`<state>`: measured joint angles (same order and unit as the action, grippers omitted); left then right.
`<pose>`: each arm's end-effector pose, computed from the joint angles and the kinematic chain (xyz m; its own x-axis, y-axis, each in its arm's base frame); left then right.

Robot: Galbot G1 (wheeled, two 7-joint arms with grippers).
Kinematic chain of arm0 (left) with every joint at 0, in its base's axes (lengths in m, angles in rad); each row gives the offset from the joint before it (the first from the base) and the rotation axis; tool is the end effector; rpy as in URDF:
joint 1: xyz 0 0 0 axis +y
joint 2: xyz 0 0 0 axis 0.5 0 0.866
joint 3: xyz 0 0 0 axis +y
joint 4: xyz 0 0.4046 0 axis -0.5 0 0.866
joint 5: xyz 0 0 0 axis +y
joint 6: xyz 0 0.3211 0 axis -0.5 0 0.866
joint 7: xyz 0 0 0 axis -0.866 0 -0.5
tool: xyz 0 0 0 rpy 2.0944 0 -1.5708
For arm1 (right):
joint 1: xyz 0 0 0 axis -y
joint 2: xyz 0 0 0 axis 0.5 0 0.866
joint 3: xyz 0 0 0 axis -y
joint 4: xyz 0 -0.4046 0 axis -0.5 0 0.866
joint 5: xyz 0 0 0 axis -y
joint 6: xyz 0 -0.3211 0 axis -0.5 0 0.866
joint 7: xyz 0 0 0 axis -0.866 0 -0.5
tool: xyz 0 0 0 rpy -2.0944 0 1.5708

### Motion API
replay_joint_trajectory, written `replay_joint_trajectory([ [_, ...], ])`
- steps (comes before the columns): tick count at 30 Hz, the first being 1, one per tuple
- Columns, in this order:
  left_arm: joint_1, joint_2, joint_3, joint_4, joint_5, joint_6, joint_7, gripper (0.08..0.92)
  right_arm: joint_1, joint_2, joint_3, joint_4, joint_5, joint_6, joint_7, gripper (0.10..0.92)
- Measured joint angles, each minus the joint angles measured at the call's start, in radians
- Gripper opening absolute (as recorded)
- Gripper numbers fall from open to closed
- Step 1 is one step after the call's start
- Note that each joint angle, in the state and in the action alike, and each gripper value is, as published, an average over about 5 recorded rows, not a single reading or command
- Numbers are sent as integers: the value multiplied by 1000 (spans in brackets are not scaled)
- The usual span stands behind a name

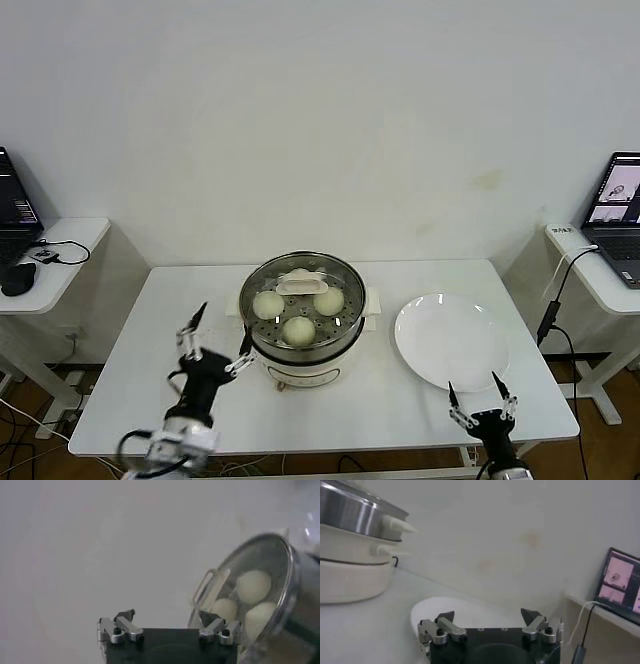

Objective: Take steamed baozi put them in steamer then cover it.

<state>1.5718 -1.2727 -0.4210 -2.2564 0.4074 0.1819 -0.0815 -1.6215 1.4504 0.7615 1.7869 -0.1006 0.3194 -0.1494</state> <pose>0.1139 0.0348 -0.2968 -0.9953 0.0955 -0.0156 0.0696 0.8180 0.5710 0.0796 -0.1137 -0.4380 -0.9974 -0.0318 0.0640 -0.0502 0.9489 -0.3115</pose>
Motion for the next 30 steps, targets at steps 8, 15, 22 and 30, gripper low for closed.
replay_joint_trajectory([
  [8,153,-12,-102,5,-397,-120,-60,823,-79,-58,-29,77,110,-80,-35,823],
  [15,235,-25,-146,45,-558,-183,-63,823,-136,-79,-44,142,169,-137,-52,823],
  [22,283,-34,-162,96,-611,-239,-47,823,-177,-88,-56,199,198,-182,-60,823],
  [30,309,-42,-176,139,-623,-289,-29,823,-192,-82,-68,245,201,-220,-56,823],
])
